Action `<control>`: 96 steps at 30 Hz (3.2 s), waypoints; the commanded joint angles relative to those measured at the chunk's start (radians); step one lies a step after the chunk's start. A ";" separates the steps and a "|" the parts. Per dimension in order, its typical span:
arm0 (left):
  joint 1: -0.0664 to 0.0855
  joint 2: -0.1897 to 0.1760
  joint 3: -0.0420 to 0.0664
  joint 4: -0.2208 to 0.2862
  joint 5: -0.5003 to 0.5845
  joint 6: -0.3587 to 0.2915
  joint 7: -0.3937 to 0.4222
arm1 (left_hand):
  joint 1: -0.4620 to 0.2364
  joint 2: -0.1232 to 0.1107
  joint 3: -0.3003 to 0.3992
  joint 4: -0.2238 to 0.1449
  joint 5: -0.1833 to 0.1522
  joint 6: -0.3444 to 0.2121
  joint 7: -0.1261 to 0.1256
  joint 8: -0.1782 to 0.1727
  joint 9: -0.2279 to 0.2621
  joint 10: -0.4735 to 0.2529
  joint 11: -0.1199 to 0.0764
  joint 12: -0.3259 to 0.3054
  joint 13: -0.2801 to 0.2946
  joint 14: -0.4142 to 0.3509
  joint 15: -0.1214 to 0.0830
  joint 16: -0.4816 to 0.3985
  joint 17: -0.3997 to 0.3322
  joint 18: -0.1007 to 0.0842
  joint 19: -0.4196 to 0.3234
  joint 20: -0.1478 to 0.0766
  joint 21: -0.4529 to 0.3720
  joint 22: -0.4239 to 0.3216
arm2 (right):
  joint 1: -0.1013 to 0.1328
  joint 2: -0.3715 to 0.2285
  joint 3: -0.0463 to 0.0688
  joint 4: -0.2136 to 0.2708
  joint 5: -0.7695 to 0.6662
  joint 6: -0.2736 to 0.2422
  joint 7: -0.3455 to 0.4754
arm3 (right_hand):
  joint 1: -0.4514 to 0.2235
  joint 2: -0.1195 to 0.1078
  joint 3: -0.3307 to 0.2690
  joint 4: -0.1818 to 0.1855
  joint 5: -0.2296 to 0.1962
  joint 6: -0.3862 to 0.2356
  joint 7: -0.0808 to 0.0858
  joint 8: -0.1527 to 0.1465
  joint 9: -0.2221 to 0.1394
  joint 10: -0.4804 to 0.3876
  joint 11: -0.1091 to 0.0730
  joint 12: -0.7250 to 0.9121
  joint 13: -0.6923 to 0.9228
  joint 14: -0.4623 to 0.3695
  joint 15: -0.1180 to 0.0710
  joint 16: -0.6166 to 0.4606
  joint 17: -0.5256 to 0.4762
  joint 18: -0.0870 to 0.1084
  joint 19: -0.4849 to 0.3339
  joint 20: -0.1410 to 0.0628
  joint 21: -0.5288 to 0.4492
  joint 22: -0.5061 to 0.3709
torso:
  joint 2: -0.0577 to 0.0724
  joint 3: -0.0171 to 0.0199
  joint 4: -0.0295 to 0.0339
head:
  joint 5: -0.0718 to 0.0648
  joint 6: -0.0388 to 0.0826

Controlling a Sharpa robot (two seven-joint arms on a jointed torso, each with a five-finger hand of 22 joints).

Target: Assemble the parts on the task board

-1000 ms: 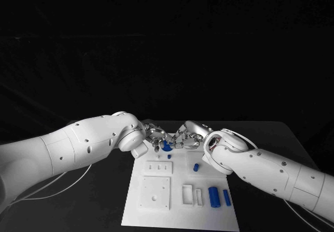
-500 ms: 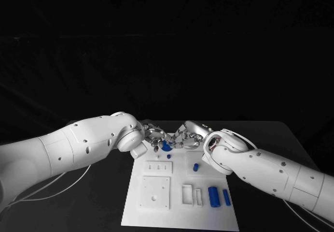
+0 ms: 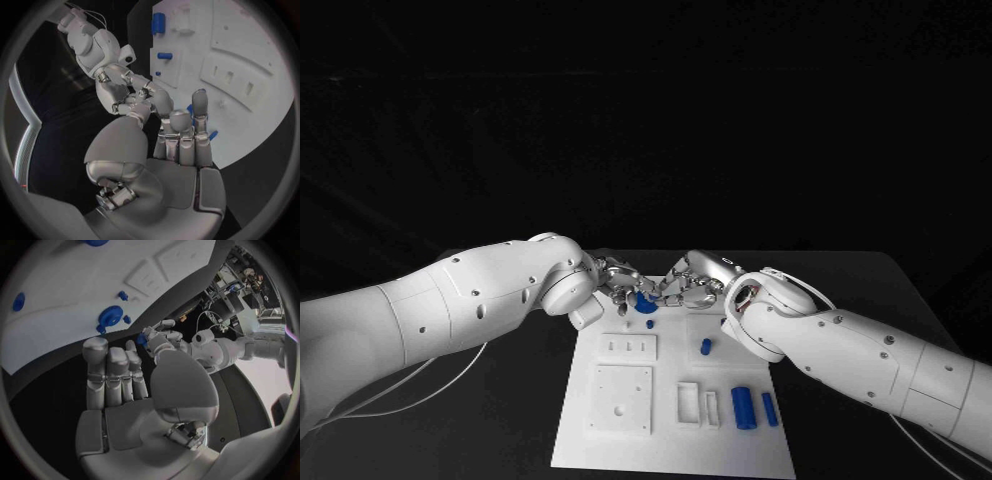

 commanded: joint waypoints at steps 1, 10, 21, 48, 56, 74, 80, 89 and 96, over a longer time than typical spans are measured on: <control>-0.002 -0.004 0.000 -0.001 -0.005 0.002 0.010 | 0.003 0.013 0.005 -0.002 0.004 0.183 -0.151 0.002 0.618 0.022 -0.034 0.004 0.001 -0.001 -0.008 -0.002 -0.002 -0.013 -0.001 -0.003 0.004 0.001 | -0.001 -0.010 0.001 0.004 0.005 0.035 0.022 | 0.012 -0.011 -0.023 -0.007 -0.016 -0.043 0.013 0.004 -0.001 -0.058 0.012 -0.056 -0.042 -0.041 0.012 -0.060 -0.044 0.021 0.028 0.017 -0.111 -0.040 | 0.000 0.0012 0.0005 | 0.005 0.000; -0.002 -0.022 -0.002 -0.004 -0.024 -0.005 0.004 | 0.004 0.013 0.008 -0.005 0.005 0.183 -0.150 0.001 0.616 0.022 -0.033 0.003 -0.001 0.000 -0.008 -0.004 -0.003 -0.012 -0.001 -0.002 0.004 0.002 | -0.002 -0.053 0.002 0.033 0.069 0.061 0.077 | 0.034 0.004 -0.126 -0.029 -0.004 -0.119 0.036 0.004 0.000 -0.117 0.030 -0.060 -0.126 -0.075 0.028 -0.084 -0.096 0.038 0.028 0.035 -0.255 -0.086 | 0.000 0.0013 -0.0006 | 0.010 -0.003; -0.002 -0.044 -0.005 0.006 -0.063 0.067 -0.040 | -0.001 0.014 0.017 -0.016 0.034 0.188 -0.151 0.004 0.617 0.023 -0.034 0.011 -0.001 0.009 -0.008 -0.001 0.004 -0.009 0.003 -0.002 0.005 0.004 | 0.001 -0.123 0.035 0.043 0.152 0.020 0.089 | 0.037 0.005 -0.080 -0.048 0.035 -0.121 0.037 0.004 -0.001 -0.167 0.028 -0.138 -0.254 -0.105 0.032 -0.150 -0.174 0.042 0.005 0.041 -0.429 -0.151 | -0.001 0.0008 -0.0024 | 0.016 -0.004; -0.018 -0.006 -0.048 0.013 -0.220 0.182 -0.172 | -0.046 0.052 0.027 -0.005 0.014 0.208 -0.157 0.007 0.663 0.022 -0.031 0.046 0.002 0.021 -0.004 0.017 0.039 -0.006 0.004 0.006 0.007 0.010 | 0.080 -0.084 0.070 -0.119 0.520 -0.041 0.182 | -0.025 -0.013 0.156 -0.068 0.090 -0.113 0.070 0.003 -0.005 -0.081 0.126 -0.994 -1.102 -0.226 0.143 -0.730 -0.760 0.028 -0.238 0.158 -0.625 -0.962 | -0.022 0.0047 -0.0071 | 0.034 -0.052; -0.023 0.009 -0.048 0.003 -0.292 0.184 -0.170 | -0.046 0.064 0.019 0.008 -0.004 0.215 -0.159 0.007 0.670 0.022 -0.033 0.055 0.004 0.026 -0.006 0.027 0.053 -0.004 0.007 0.005 0.013 0.014 | 0.081 -0.069 0.070 -0.135 0.533 -0.044 0.203 | -0.013 -0.015 0.147 -0.058 0.125 -0.135 0.073 0.003 -0.006 -0.172 0.159 -0.997 -1.104 -0.276 0.203 -0.907 -0.993 0.029 -0.384 0.231 -0.619 -1.206 | -0.020 0.0026 -0.0072 | 0.034 -0.056; -0.045 0.018 -0.048 -0.002 -0.337 0.186 -0.164 | -0.062 0.078 0.017 0.008 -0.007 0.229 -0.162 0.005 0.673 0.022 -0.033 0.065 0.002 0.033 -0.001 0.037 0.058 -0.001 0.057 0.018 -0.069 0.042 | 0.081 -0.064 0.070 -0.137 0.540 -0.047 0.211 | -0.008 -0.017 0.134 -0.053 0.130 -0.139 0.074 0.003 -0.006 -0.176 0.164 -0.997 -1.104 -0.316 0.219 -0.911 -1.003 0.031 -0.426 0.250 -0.619 -1.227 | -0.019 0.0019 -0.0060 | 0.032 -0.066; -0.053 0.020 -0.048 -0.006 -0.348 0.175 -0.165 | -0.067 0.082 0.018 0.003 -0.005 0.229 -0.161 0.005 0.675 0.022 -0.033 0.065 0.001 0.034 -0.001 0.037 0.054 -0.003 0.082 0.017 -0.143 0.144 | 0.081 -0.061 0.070 -0.138 0.540 -0.047 0.209 | -0.003 -0.017 0.132 -0.057 0.131 -0.137 0.076 0.003 -0.006 -0.185 0.167 -0.997 -1.104 -0.327 0.223 -0.911 -1.003 0.030 -0.439 0.254 -0.620 -1.227 | -0.020 0.0016 -0.0063 | 0.034 -0.066; -0.058 0.020 -0.048 -0.009 -0.356 0.168 -0.167 | -0.067 0.083 0.019 0.001 -0.005 0.228 -0.161 0.005 0.675 0.022 -0.033 0.066 -0.001 0.034 -0.001 0.037 0.052 -0.006 0.101 0.016 -0.197 0.212 | 0.081 -0.060 0.070 -0.139 0.540 -0.045 0.209 | -0.004 -0.017 0.129 -0.058 0.132 -0.138 0.077 0.003 -0.006 -0.185 0.167 -0.997 -1.104 -0.329 0.224 -0.911 -1.003 0.031 -0.441 0.255 -0.619 -1.227 | -0.020 0.0018 -0.0062 | 0.034 -0.067; -0.062 0.019 -0.048 -0.009 -0.368 0.148 -0.165 | -0.066 0.083 0.019 0.000 -0.005 0.228 -0.161 0.006 0.677 0.021 -0.033 0.068 0.000 0.034 -0.002 0.037 0.049 -0.011 0.140 0.015 -0.306 0.344 | 0.080 -0.058 0.070 -0.140 0.540 -0.044 0.208 | -0.004 -0.016 0.128 -0.058 0.132 -0.137 0.076 0.003 -0.006 -0.184 0.167 -0.997 -1.104 -0.330 0.224 -0.911 -1.004 0.031 -0.443 0.256 -0.619 -1.227 | -0.020 0.0014 -0.0063 | 0.035 -0.068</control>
